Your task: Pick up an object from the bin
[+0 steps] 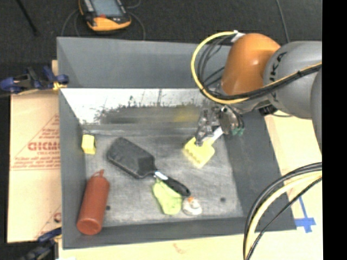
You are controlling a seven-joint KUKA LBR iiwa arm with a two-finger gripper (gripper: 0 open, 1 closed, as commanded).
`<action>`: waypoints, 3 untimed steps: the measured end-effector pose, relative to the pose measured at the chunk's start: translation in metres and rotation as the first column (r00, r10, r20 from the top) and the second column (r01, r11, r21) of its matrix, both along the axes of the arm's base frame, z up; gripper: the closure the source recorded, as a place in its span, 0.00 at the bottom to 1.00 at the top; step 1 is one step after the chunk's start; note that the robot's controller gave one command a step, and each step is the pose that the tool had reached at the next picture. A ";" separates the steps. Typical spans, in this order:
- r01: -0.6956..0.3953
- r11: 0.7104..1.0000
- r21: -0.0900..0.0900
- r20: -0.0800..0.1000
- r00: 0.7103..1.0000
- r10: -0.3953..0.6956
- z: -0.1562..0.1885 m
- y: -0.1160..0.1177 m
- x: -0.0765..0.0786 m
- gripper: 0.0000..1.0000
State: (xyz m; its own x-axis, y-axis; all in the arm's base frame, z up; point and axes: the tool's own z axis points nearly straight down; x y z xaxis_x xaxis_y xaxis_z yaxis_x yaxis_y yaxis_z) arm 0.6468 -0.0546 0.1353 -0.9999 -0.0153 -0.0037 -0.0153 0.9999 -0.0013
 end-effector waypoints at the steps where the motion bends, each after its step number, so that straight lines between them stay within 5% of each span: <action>1: -0.008 1.000 -0.002 0.003 1.000 0.008 -0.002 0.002 0.004 1.00; 3: -0.009 1.000 -0.001 0.002 1.000 0.009 -0.030 0.000 0.002 1.00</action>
Offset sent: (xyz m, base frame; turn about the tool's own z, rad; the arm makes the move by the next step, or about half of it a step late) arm -0.0010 -0.0016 -0.0073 -0.0013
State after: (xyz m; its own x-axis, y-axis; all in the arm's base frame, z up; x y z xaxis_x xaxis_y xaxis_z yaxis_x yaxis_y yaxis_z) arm 0.6492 -0.0541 0.1048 -0.9997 -0.0246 -0.0061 -0.0245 0.9997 -0.0024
